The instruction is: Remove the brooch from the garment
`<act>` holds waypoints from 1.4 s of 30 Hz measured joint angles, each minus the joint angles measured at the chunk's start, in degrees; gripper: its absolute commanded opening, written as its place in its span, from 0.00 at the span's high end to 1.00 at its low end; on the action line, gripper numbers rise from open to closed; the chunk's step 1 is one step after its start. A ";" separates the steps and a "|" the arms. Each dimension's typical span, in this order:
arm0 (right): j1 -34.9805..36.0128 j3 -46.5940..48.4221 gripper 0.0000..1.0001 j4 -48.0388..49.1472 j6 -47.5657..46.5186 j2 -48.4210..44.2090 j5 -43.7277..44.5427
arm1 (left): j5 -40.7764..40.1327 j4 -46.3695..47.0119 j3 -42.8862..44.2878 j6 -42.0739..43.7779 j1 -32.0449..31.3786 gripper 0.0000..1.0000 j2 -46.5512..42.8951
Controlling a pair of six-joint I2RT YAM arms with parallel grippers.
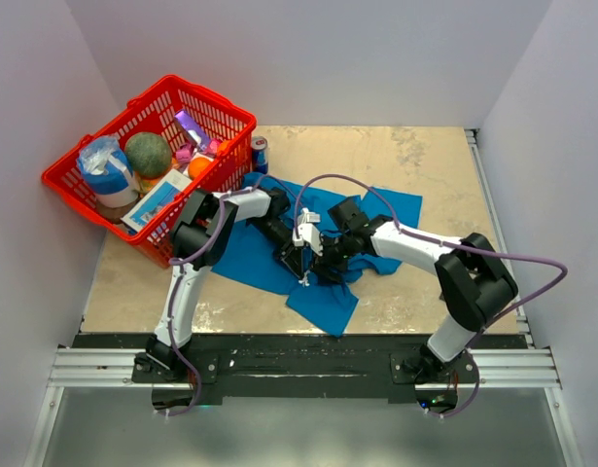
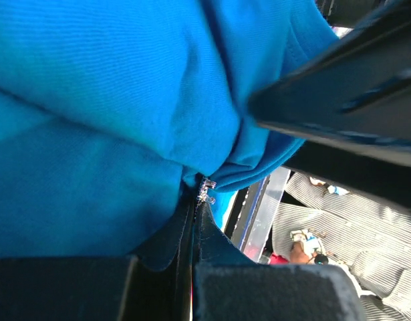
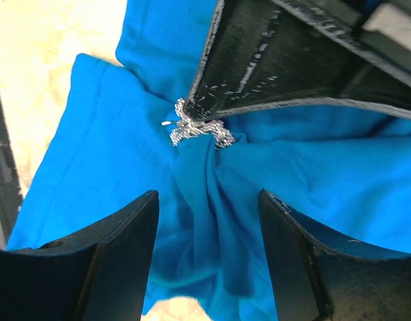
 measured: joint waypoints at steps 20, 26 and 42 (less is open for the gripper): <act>3.23 -0.33 0.94 1.53 -3.17 2.23 5.33 | -0.83 1.73 0.07 -2.29 0.81 1.00 -1.49; 3.74 0.11 0.95 1.38 -3.32 2.32 6.25 | -2.38 6.16 -1.29 -4.42 1.57 1.00 -4.07; 3.74 0.90 0.96 1.07 -3.82 2.34 7.63 | -3.48 11.52 5.07 -9.46 2.16 1.00 -2.97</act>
